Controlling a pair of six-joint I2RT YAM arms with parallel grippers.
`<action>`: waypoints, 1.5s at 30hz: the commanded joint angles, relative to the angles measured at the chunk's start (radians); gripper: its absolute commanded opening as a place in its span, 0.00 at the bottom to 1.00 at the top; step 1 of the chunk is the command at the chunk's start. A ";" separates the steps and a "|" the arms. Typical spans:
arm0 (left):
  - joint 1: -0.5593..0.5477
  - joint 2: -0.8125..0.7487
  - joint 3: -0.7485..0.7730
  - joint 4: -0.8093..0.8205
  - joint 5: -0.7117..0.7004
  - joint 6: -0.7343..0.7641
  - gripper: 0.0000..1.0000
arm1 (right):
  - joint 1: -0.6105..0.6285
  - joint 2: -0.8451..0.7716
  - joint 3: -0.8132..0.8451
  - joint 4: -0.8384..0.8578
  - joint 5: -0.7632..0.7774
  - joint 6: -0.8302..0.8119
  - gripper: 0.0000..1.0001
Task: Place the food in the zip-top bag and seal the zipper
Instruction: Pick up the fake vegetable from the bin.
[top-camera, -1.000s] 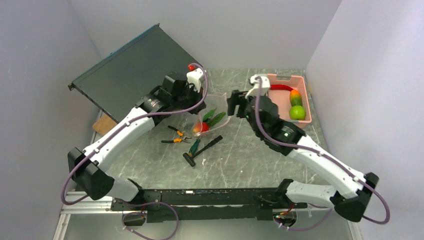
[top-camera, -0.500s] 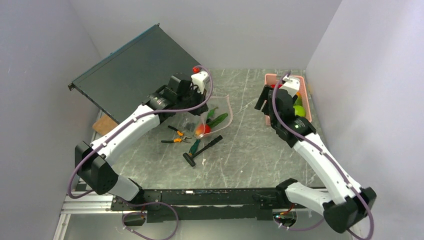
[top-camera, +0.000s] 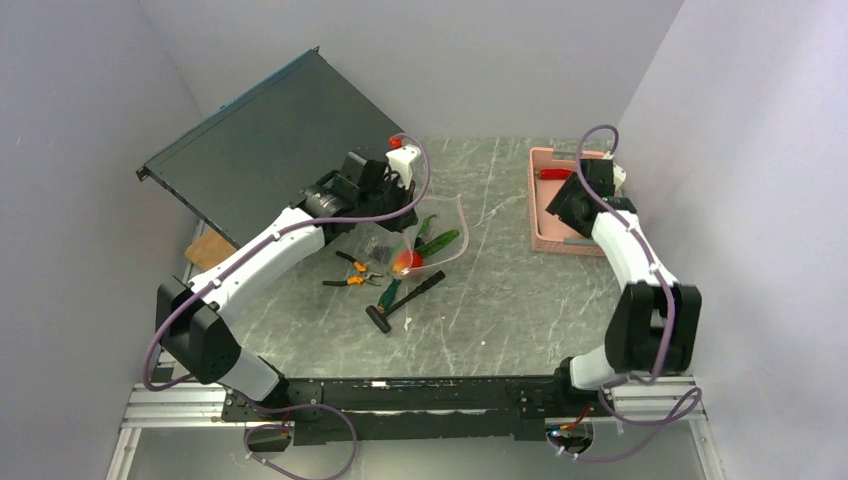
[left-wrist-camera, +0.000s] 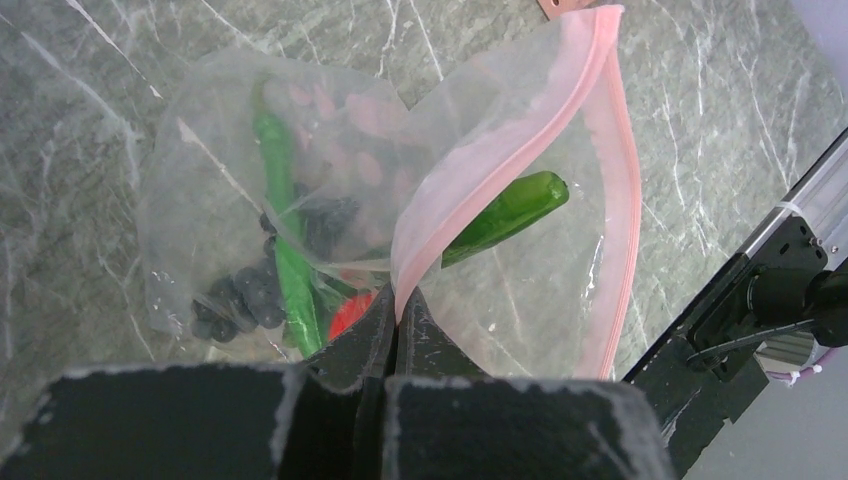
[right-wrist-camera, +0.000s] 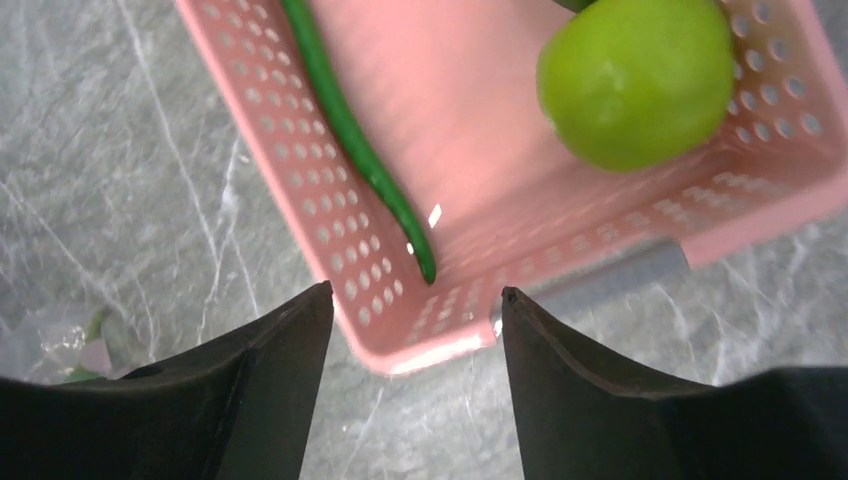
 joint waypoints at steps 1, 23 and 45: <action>0.004 0.011 0.046 0.011 0.017 -0.008 0.00 | -0.130 0.157 0.087 0.082 -0.316 -0.046 0.62; 0.002 0.017 0.045 0.022 0.078 -0.034 0.00 | -0.138 0.464 0.176 0.110 -0.476 -0.178 0.56; 0.002 0.043 0.040 0.027 0.086 -0.040 0.00 | -0.087 0.463 0.220 0.037 -0.127 -0.231 0.29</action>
